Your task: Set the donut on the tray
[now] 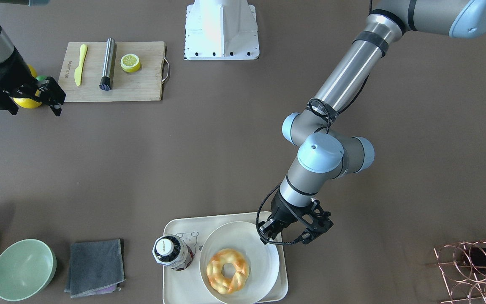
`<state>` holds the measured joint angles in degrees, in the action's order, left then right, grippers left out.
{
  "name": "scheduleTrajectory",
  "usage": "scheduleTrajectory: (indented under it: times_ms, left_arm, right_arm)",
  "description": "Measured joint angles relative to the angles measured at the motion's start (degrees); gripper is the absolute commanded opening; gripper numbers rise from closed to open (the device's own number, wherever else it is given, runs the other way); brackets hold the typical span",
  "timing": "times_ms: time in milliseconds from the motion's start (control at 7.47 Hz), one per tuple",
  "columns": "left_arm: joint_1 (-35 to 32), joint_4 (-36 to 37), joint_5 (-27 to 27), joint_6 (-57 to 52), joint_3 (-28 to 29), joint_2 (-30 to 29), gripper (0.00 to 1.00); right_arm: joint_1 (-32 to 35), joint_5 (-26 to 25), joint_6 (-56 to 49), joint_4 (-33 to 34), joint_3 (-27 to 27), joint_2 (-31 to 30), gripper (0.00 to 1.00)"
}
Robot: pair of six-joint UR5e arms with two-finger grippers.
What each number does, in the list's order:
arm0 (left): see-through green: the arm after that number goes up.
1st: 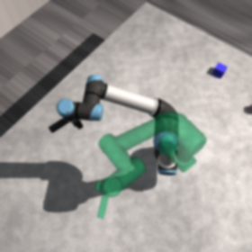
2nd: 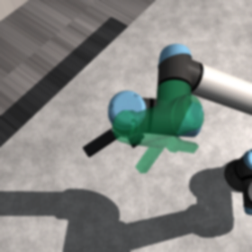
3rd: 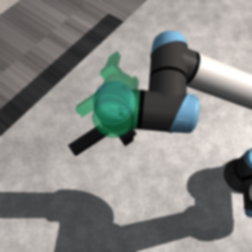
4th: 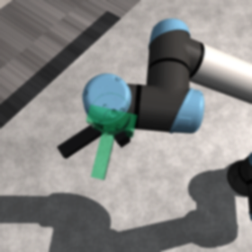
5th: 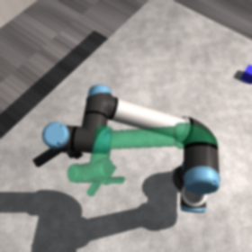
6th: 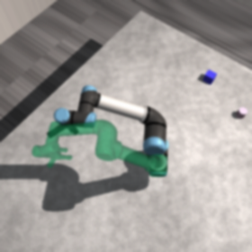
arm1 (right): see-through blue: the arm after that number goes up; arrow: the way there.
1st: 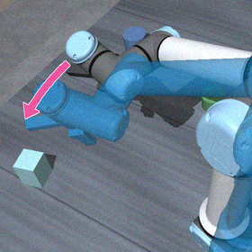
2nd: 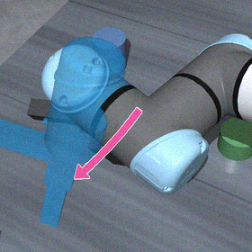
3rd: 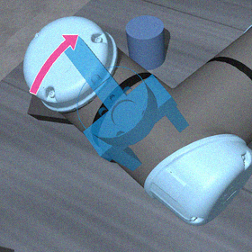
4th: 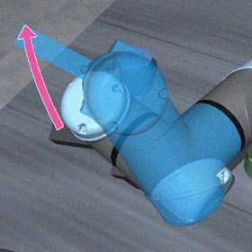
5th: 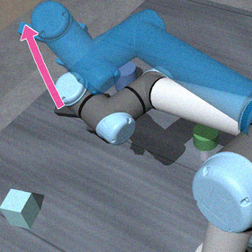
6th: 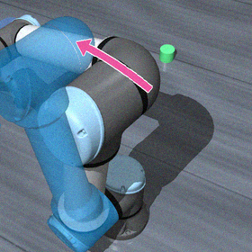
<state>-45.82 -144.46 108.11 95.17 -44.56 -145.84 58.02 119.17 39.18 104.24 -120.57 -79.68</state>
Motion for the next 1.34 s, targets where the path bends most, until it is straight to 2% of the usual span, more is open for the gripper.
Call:
scheduleTrajectory:
  times_ms: [134,268,536,804,938,1071,1339]
  left_arm:
    - [-1.7,1.4,2.7,-2.4,-5.2,2.9,0.96]
    - [-3.7,6.6,6.7,-6.6,-13.2,7.6,0.96]
    - [-9.2,28.2,13.7,-23.1,-35.5,19.1,0.97]
    - [-15.6,49.3,16.1,-46.4,-54.1,29.1,0.97]
    - [-20.3,57.8,16.4,-60.1,-59.5,32.6,0.97]
    - [-25.4,63.7,16.6,-73.2,-61.9,35.0,0.97]
    - [-34.8,70.7,16.7,-95.3,-62.8,38.3,0.97]
  right_arm:
    - [2.5,1.1,-4.6,0.0,1.2,-1.1,1.00]
    - [5.4,2.4,-9.7,-0.1,2.9,-1.8,1.00]
    - [11.7,4.0,-21.0,-0.1,7.5,-2.5,1.00]
    - [16.6,5.9,-28.9,-0.1,11.0,-2.7,1.00]
    - [19.0,6.4,-32.7,-0.1,12.8,-2.7,1.00]
    - [21.3,7.5,-36.1,-0.1,14.5,-2.8,1.00]
    - [26.0,9.6,-42.8,-0.2,17.5,-2.9,1.00]
